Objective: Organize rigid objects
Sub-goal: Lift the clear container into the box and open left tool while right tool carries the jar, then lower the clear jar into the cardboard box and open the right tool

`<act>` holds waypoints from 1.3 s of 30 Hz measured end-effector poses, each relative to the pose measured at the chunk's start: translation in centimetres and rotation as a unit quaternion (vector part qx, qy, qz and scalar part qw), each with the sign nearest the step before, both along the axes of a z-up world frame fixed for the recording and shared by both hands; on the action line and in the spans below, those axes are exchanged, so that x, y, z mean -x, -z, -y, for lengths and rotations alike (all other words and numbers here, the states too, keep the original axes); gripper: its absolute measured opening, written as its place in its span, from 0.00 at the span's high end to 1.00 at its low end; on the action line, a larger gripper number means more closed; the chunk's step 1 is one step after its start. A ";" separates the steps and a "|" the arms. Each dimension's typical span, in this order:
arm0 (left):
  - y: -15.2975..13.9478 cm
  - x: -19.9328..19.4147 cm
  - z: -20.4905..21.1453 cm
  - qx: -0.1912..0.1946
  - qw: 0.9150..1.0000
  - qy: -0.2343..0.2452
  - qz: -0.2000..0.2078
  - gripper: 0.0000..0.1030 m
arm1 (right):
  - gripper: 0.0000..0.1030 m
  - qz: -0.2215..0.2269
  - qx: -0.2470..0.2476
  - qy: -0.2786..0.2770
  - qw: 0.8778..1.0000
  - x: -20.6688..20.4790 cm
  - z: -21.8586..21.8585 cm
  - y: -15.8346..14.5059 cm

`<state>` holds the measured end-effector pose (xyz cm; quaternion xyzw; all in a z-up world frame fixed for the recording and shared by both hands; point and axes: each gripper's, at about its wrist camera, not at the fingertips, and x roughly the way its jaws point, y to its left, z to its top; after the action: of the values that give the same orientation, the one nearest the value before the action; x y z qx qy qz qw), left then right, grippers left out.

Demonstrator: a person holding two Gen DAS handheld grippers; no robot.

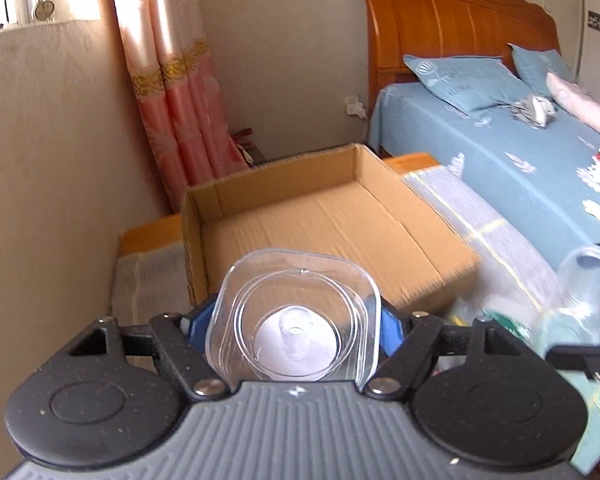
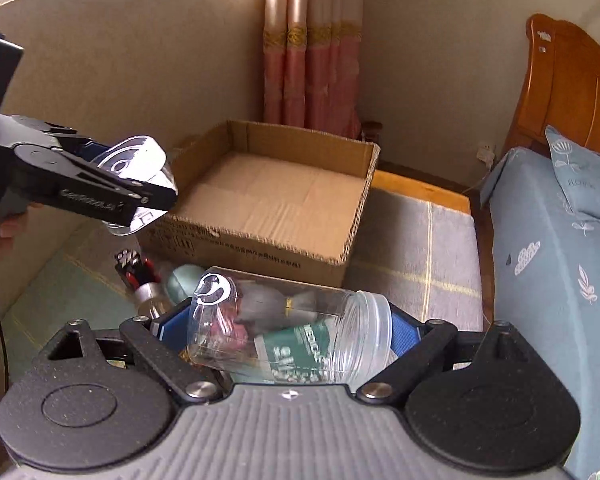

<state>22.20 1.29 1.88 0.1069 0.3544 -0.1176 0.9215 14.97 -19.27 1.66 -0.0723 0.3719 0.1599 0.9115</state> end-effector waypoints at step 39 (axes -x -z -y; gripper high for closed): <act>2.3 5.4 -5.0 0.044 0.992 -0.120 0.002 0.03 | 0.00 -0.004 0.007 -0.003 1.000 -19.3 -5.7 -0.1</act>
<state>16.77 6.32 -0.43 0.0230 0.3571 -0.0214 0.9335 34.31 -13.62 1.74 -0.0790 0.3759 0.1604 0.9092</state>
